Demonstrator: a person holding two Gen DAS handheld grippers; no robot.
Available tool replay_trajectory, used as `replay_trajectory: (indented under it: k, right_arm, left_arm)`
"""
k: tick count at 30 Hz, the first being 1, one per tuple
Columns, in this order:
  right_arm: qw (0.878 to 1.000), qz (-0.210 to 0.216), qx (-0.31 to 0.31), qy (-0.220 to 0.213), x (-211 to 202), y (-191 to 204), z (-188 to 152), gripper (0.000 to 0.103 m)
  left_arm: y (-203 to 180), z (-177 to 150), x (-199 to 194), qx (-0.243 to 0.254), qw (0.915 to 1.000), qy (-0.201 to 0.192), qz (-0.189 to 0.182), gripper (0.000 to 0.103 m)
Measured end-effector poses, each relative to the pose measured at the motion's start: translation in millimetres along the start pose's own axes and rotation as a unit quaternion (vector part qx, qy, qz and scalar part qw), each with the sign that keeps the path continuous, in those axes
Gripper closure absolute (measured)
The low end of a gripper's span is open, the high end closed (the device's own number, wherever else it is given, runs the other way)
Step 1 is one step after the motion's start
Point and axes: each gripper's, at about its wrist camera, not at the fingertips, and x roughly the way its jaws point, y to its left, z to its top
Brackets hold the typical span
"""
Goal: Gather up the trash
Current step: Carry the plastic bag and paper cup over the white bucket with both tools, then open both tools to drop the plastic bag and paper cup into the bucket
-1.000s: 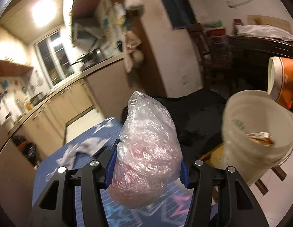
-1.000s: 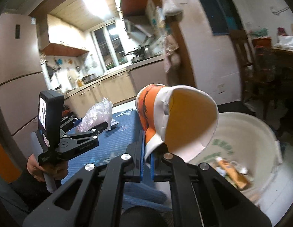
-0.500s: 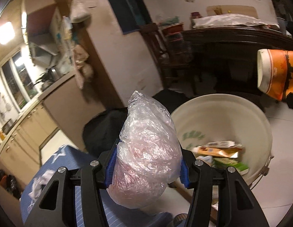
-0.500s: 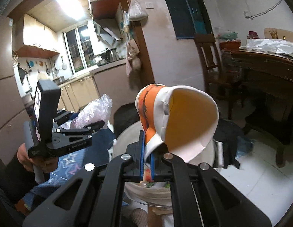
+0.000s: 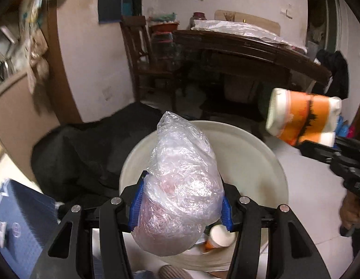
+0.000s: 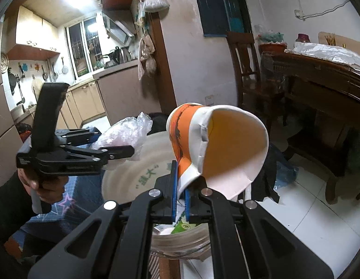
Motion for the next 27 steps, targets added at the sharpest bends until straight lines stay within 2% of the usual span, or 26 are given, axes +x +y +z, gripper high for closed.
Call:
replay_trajectory:
  k: [8, 12, 13, 15, 16, 17, 27]
  right_arm:
    - [0.998, 0.040, 0.030, 0.037, 25.9, -12.0, 0.0, 0.100]
    - [0.997, 0.051, 0.023, 0.044, 33.6, -10.7, 5.3, 0.099]
    - [0.997, 0.058, 0.018, 0.050, 35.8, -9.9, 6.2, 0.099]
    - [0.998, 0.048, 0.002, 0.052, 40.6, -8.2, 8.5, 0.096]
    - [0.997, 0.048, -0.003, 0.056, 42.9, -8.2, 9.2, 0.087]
    - [0.998, 0.043, -0.004, 0.053, 43.4, -8.7, 9.4, 0.082]
    - [0.997, 0.046, 0.004, 0.056, 45.2, -13.0, 7.9, 0.081]
  left_arm:
    - [0.1, 3.0, 13.3, 0.007, 0.9991, 0.008, -0.040, 0.048]
    - [3.6, 5.8, 16.2, 0.001, 0.9985, 0.007, -0.054, 0.047]
    - [6.2, 6.6, 17.3, -0.004, 0.9981, 0.008, -0.060, 0.045]
    - [11.9, 7.4, 18.8, -0.012, 0.9975, 0.010, -0.069, 0.031]
    - [14.3, 7.3, 18.2, -0.015, 0.9975, 0.003, -0.070, 0.024]
    - [16.8, 6.7, 16.3, -0.017, 0.9974, -0.004, -0.070, 0.022]
    - [29.4, 3.7, 11.2, -0.028, 0.9980, -0.006, -0.056, 0.022]
